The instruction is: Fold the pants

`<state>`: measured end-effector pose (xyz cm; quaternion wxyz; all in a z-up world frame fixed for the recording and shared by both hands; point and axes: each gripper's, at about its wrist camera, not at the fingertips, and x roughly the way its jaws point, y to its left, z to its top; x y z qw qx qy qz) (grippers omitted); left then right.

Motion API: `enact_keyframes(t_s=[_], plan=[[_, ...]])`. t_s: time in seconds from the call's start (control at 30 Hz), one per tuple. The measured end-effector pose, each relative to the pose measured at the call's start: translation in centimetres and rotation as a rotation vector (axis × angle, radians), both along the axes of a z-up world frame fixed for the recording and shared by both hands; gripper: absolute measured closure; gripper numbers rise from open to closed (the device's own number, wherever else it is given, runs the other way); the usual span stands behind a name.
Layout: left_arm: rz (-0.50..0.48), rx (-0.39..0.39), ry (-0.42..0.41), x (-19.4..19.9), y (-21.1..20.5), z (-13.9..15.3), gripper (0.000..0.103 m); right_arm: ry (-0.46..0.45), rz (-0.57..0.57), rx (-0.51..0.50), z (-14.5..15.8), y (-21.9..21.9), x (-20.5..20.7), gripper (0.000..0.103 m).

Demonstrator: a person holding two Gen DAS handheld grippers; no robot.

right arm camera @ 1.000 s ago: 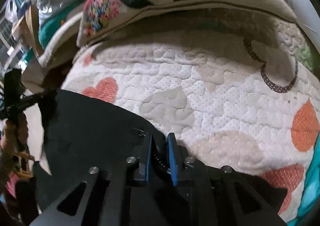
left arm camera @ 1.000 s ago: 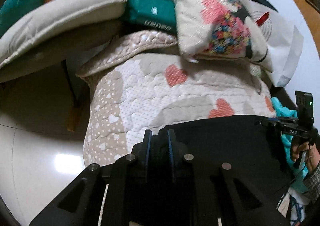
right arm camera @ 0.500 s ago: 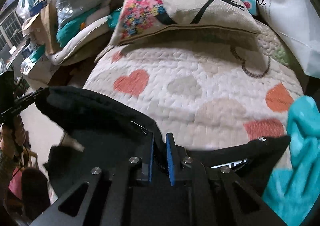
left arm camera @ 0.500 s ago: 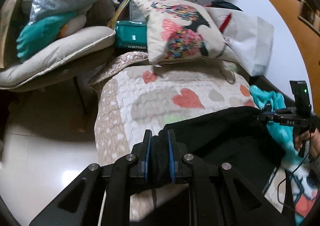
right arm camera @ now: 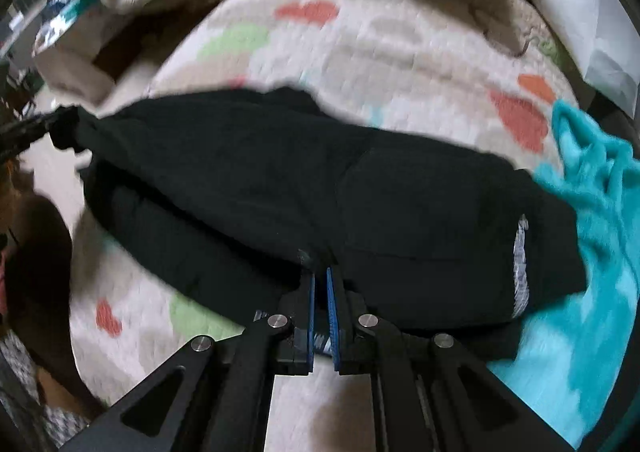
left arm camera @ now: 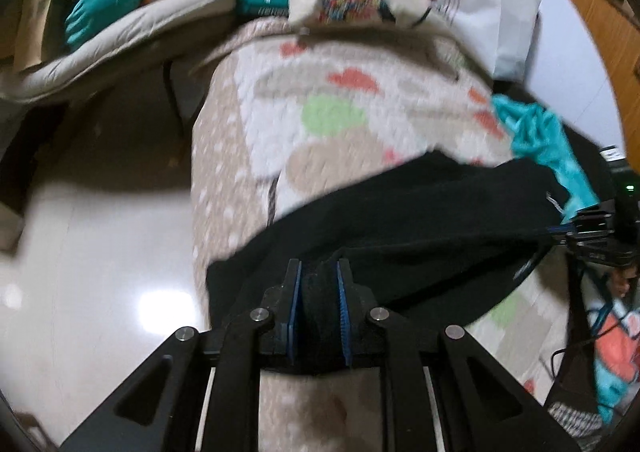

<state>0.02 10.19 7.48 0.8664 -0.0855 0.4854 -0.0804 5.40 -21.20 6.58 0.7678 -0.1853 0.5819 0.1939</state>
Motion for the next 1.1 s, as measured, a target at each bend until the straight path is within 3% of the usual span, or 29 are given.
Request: enact_keyframes(t_s=[0.07,0.13,0.23,0.3,0.37,0.4,0.5,0.6,0.7,0.83,0.97,1.1], plan=[[0.030,0.031,0.076,-0.5,0.2,-0.8,0.082,0.036,0.014,-0.030,-1.0,0.3,-1.2,0.096],[0.063,0.003,0.135,-1.1,1.0,-1.2,0.077,0.066,0.038,-0.102,-2.3,0.9,-2.3,0.095],[0.097,-0.031,0.146,-2.5,2.1,-0.5,0.074,0.048,0.080,-0.178,-2.9,1.7,-3.5,0.092],[0.127,-0.027,0.127,-3.7,3.3,0.6,0.068,0.043,0.086,-0.178,-2.5,2.1,-4.0,0.081],[0.184,-0.028,0.105,-4.9,5.1,1.5,0.063,0.019,0.093,-0.173,-1.6,2.5,-4.4,0.054],[0.221,-0.031,0.097,-5.3,6.2,1.8,0.063,0.003,0.100,-0.168,-1.1,2.9,-4.5,0.050],[0.311,-0.034,0.080,-6.0,8.6,2.2,0.063,-0.017,0.117,-0.106,0.5,4.2,-4.4,0.049],[0.384,-0.093,0.067,-6.2,10.5,2.1,0.063,-0.045,0.134,0.004,1.7,6.9,-4.0,0.049],[0.419,-0.146,0.046,-6.2,11.2,2.0,0.063,-0.083,0.177,0.160,2.3,11.3,-3.5,0.049],[0.451,-0.162,0.012,-6.6,11.8,2.0,0.063,-0.038,0.223,0.329,0.9,18.4,-2.7,0.049],[0.477,-0.189,-0.013,-7.1,12.9,1.6,0.063,0.006,0.256,0.348,-1.9,25.3,-1.7,0.049],[0.485,-0.197,-0.036,-7.4,13.7,1.2,0.063,-0.017,0.286,0.186,-5.7,31.3,-1.1,0.049]])
